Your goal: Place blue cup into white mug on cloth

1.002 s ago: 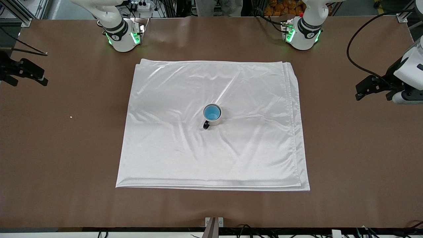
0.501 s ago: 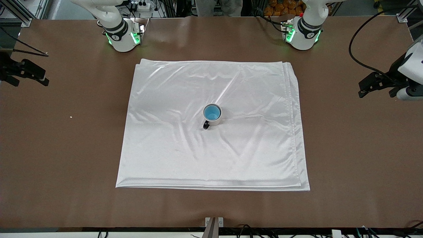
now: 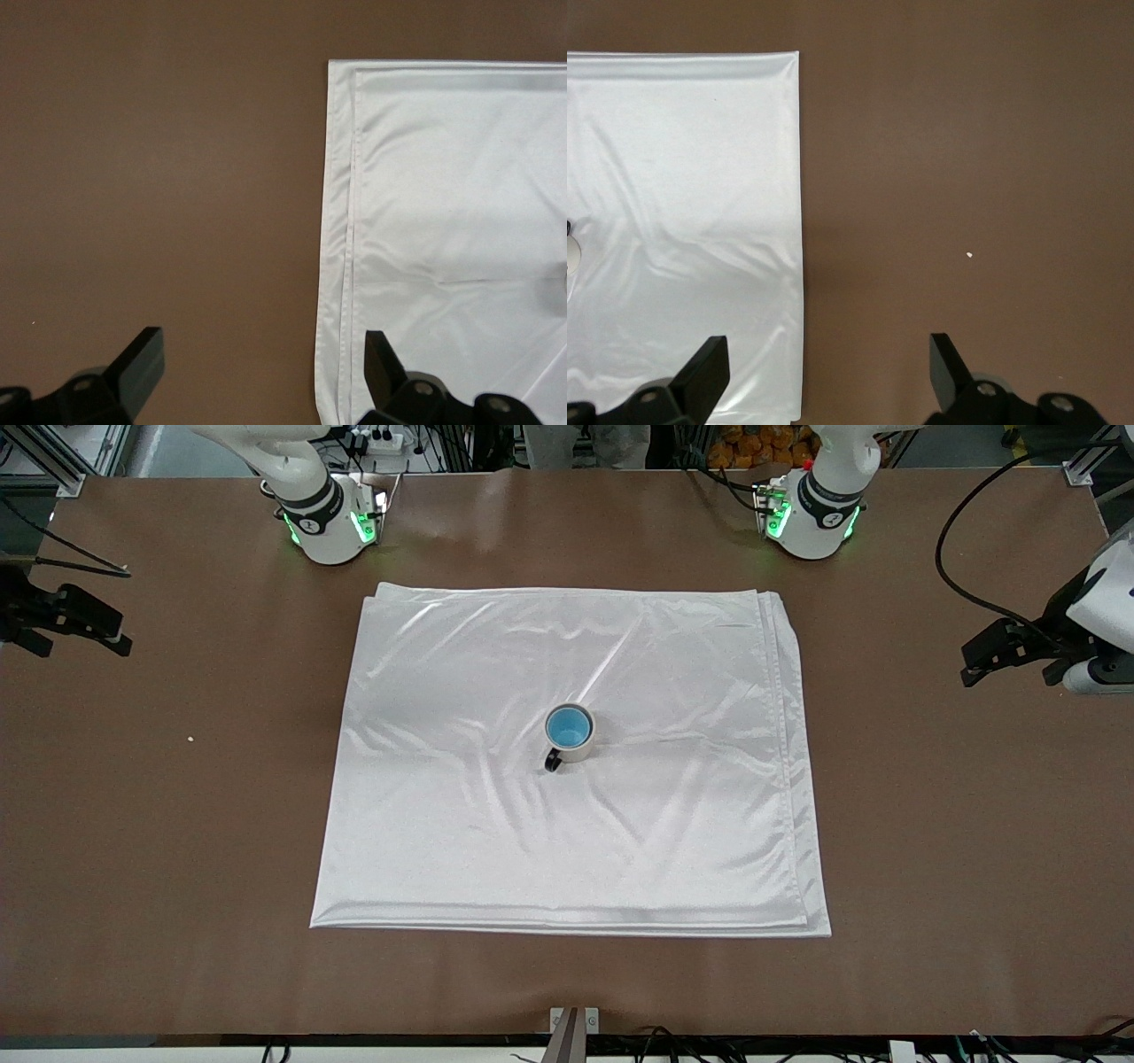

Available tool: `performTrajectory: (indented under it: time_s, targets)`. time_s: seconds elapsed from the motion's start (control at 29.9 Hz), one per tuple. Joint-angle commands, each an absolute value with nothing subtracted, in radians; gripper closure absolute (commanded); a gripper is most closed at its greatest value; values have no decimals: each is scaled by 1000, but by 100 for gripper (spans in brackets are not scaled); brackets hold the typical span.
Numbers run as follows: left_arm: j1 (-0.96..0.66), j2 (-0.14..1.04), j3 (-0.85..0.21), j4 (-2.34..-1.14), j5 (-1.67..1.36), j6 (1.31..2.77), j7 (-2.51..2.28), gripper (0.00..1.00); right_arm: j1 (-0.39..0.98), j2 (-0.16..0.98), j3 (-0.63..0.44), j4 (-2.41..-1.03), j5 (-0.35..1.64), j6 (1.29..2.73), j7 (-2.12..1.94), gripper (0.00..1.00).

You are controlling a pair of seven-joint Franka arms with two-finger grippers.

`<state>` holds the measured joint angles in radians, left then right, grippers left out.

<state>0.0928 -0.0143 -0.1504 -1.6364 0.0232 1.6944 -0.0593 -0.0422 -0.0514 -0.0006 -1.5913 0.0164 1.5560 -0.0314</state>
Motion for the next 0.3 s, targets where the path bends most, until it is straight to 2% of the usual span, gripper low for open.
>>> performTrajectory:
  time_s: [0.0,0.27]
  targets:
    - [81,-29,-135,-1646,5,1684,-48,0,-64,-54,17,-1592,23,1555,-46,0]
    - [81,-29,-135,-1646,3,1684,-54,0,-66,-52,17,-1592,21,1557,-49,0]
